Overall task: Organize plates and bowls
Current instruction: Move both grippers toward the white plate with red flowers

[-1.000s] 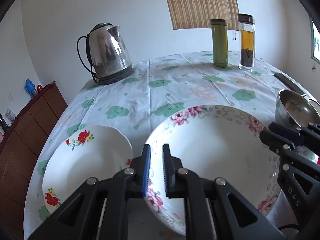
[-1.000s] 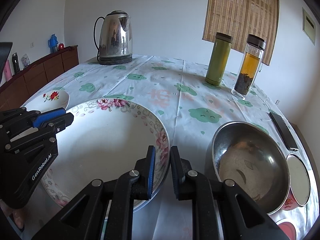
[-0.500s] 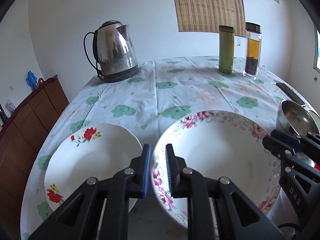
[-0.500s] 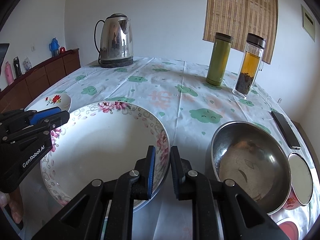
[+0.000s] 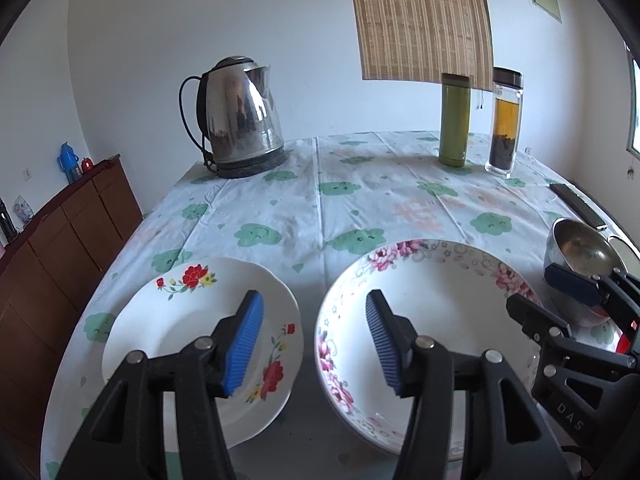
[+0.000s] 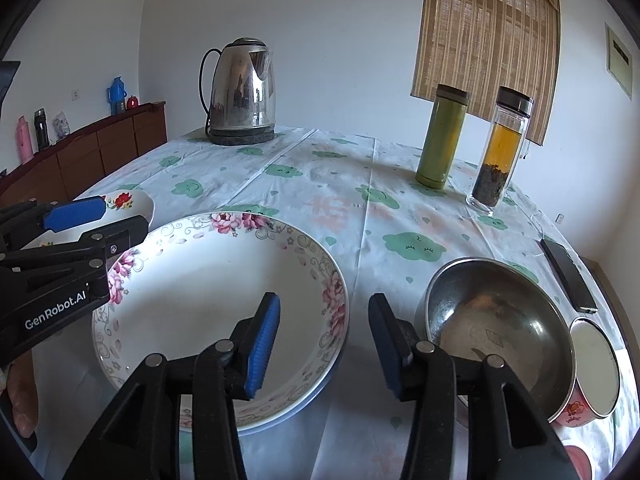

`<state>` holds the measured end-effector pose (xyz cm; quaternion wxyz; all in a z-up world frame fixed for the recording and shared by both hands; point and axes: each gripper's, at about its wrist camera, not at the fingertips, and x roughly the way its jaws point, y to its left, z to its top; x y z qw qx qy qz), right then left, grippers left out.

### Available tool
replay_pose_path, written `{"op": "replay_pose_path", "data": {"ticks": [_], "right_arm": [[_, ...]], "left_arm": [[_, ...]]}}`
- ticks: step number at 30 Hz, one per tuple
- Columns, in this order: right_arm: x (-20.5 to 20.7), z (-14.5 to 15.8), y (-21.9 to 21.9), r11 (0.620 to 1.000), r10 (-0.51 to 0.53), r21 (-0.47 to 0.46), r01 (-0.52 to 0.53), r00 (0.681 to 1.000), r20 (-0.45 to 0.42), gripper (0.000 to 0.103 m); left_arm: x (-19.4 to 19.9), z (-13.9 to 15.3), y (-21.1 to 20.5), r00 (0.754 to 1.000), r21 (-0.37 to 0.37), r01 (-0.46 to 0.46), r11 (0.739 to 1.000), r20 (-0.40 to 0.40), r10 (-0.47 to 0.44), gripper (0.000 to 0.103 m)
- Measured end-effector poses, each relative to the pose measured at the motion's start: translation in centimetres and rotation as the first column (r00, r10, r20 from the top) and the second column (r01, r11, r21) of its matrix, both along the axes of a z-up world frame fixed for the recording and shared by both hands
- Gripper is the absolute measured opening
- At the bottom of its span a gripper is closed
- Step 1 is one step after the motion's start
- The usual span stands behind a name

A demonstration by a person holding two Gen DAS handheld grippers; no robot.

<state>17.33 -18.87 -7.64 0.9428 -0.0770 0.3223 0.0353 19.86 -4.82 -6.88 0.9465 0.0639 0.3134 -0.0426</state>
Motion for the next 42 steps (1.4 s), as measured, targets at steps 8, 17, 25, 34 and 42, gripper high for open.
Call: {"op": "replay_pose_path", "data": {"ticks": [8, 17, 25, 34, 42], "right_arm": [[-0.4, 0.2, 0.2, 1.000, 0.004, -0.013, -0.004, 1.000, 0.021, 0.053], [-0.8, 0.5, 0.3, 1.000, 0.007, -0.017, -0.006, 0.999, 0.053, 0.062], [-1.2, 0.6, 0.4, 1.000, 0.007, -0.024, -0.006, 0.997, 0.075, 0.070], [-1.5, 0.9, 0.5, 1.000, 0.010, -0.027, -0.007, 0.995, 0.096, 0.076], [-2.2, 1.3, 0.1, 1.000, 0.011, -0.004, -0.010, 0.990, 0.137, 0.076]], "left_arm": [[-0.4, 0.3, 0.0, 1.000, 0.002, -0.001, 1.000, 0.022, 0.001, 0.073], [-0.8, 0.6, 0.5, 0.999, -0.006, -0.007, 1.000, 0.040, 0.007, 0.089], [-1.2, 1.0, 0.4, 0.997, 0.002, -0.001, 1.000, 0.072, 0.001, 0.102], [-1.3, 1.3, 0.7, 0.997, -0.007, -0.009, 1.000, 0.082, 0.010, 0.102], [-1.2, 1.5, 1.4, 0.997, -0.034, -0.013, 0.999, 0.069, 0.016, 0.102]]}}
